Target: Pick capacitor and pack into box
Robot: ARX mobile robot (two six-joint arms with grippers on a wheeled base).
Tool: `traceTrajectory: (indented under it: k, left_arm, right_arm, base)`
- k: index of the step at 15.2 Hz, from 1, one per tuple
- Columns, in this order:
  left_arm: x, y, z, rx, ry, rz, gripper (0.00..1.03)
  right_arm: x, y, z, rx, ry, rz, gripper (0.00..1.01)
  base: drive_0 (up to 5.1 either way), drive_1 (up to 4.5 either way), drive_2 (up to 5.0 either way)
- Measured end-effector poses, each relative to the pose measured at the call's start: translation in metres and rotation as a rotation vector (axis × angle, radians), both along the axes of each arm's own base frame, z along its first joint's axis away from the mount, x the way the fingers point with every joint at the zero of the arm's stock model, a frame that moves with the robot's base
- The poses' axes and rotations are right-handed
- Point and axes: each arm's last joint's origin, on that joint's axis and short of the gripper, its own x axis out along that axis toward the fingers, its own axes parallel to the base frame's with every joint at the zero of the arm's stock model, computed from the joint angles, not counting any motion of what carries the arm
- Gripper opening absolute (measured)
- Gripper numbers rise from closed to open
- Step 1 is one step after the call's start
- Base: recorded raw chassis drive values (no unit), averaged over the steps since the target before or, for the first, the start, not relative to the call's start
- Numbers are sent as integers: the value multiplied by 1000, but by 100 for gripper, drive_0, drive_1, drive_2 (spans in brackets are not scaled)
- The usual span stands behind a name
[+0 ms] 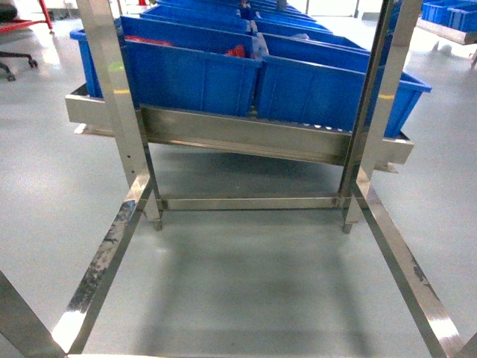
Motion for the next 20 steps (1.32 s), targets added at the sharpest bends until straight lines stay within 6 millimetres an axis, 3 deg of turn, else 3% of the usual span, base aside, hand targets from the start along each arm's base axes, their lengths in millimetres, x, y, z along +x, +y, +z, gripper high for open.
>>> traceTrajectory:
  k: [20]
  left_arm:
    - [0,0,0,0,0,0,98]
  right_arm:
    - [0,0,0,1,1,0,98]
  base:
    - [0,0,0]
